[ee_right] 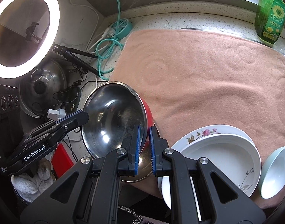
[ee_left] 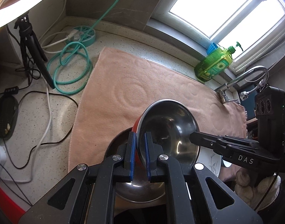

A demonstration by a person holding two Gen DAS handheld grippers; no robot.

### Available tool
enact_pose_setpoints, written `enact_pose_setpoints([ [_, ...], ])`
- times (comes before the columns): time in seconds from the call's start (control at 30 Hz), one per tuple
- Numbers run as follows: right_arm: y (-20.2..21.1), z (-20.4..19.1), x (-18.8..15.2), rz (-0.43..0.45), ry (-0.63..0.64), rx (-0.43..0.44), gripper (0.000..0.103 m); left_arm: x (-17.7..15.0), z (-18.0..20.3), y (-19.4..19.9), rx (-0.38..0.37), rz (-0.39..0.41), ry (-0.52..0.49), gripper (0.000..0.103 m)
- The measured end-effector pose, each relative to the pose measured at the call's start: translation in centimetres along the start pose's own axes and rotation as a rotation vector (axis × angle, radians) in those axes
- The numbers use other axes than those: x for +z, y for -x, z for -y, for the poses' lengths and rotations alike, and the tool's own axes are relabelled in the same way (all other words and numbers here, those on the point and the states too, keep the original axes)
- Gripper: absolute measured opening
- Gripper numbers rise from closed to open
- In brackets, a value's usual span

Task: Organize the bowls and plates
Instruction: 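Lower the red bowl into the large steel bowl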

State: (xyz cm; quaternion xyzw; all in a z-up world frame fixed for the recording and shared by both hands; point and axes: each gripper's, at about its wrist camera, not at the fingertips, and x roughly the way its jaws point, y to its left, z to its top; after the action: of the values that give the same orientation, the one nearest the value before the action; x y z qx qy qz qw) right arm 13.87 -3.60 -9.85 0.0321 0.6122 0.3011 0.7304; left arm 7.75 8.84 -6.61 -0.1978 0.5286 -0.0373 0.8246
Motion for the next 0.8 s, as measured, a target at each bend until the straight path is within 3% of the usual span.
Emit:
enact_pose_setpoints([
  [0.3, -2.9, -0.2, -1.9, -0.058, 0.003, -0.024, 0.010, -2.3, -1.4, -1.0, 0.027, -0.042, 0.006, 0.008],
  [0.8, -4.3, -0.7, -2.7, -0.097, 0.059, -0.084, 0.011, -4.3, -1.6, -2.5, 0.071, -0.067, -0.009, 0.008],
])
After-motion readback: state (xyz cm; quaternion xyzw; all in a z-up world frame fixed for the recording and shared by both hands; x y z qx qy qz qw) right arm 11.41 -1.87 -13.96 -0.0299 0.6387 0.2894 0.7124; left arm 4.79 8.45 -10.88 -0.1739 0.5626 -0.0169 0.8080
